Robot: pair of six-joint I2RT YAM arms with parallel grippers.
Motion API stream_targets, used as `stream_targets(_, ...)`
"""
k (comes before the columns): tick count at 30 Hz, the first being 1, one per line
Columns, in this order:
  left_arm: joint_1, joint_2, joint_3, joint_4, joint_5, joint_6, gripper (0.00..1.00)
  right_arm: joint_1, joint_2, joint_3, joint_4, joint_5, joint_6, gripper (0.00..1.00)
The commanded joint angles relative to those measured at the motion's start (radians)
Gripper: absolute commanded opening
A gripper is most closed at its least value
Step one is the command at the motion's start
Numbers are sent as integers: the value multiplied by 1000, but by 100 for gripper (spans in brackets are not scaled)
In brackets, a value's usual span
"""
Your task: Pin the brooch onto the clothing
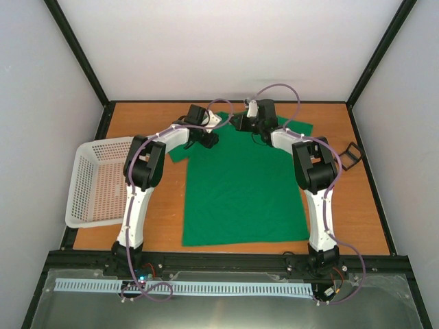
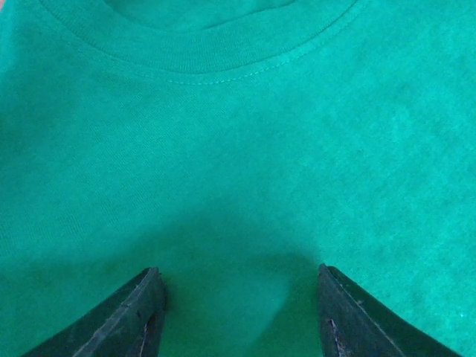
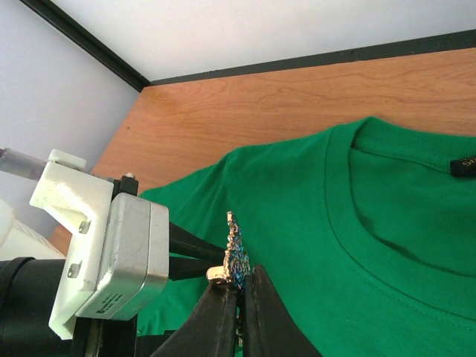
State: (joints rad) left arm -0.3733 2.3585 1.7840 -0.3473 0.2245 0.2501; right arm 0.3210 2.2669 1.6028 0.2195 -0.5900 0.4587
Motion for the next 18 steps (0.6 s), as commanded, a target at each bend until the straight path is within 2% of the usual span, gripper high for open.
stream_targets(1,-3,20,18,-54,16,25,57,2,19,39,10,-13,16,3)
stream_targets(4,-4,17,0,-55,2,35,54,4,23,46,8,-17,23,3)
stream_targets(9,-4,13,-5,-39,-2,52,28,12,36,61,-11,-5,32,3)
stream_targets(18,-1,-45,2,5,100,38,13,23,77,94,-17,-21,72,3)
